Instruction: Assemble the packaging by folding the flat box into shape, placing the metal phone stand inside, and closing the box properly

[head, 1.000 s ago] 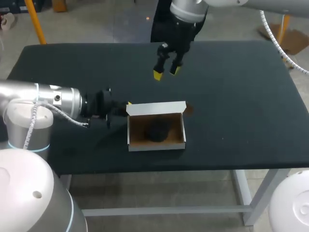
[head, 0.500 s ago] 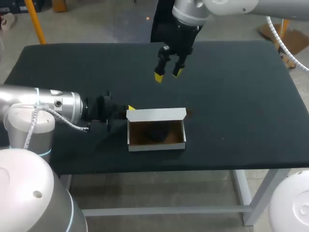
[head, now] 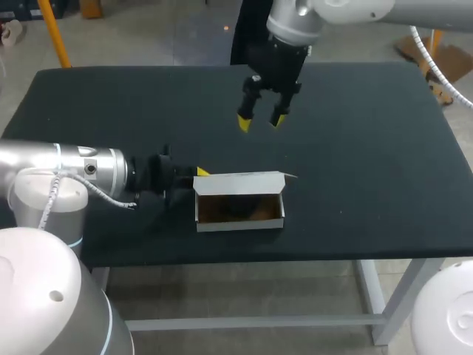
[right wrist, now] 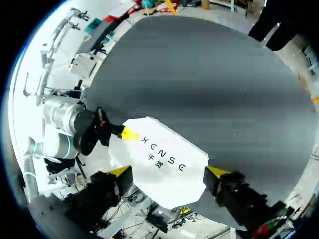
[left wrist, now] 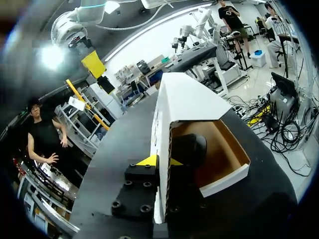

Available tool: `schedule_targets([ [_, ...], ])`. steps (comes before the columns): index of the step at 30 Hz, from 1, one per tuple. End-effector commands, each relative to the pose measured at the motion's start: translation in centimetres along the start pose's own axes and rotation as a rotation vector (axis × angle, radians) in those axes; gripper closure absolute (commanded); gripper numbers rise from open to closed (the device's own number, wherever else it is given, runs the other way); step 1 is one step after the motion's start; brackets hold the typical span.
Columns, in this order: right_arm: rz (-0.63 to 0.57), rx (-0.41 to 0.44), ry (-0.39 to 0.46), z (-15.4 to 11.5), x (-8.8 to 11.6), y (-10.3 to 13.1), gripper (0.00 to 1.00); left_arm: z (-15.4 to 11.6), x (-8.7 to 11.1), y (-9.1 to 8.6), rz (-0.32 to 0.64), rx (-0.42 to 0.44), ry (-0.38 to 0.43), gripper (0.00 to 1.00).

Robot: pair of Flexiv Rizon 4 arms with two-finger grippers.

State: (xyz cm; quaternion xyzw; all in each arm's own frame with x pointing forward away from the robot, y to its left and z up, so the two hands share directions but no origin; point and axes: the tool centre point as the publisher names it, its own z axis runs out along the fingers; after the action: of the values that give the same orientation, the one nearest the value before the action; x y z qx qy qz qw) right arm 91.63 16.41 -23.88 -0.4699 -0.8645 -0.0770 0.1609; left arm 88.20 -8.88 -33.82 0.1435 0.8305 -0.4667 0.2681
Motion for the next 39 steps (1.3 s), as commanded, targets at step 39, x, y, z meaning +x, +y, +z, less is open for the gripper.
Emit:
schedule_targets([
  [39,0.693,0.22,0.016,4.0,-0.8,-5.0,0.22,0.4,2.0,0.5,0.079,-0.005,-0.031,1.0],
])
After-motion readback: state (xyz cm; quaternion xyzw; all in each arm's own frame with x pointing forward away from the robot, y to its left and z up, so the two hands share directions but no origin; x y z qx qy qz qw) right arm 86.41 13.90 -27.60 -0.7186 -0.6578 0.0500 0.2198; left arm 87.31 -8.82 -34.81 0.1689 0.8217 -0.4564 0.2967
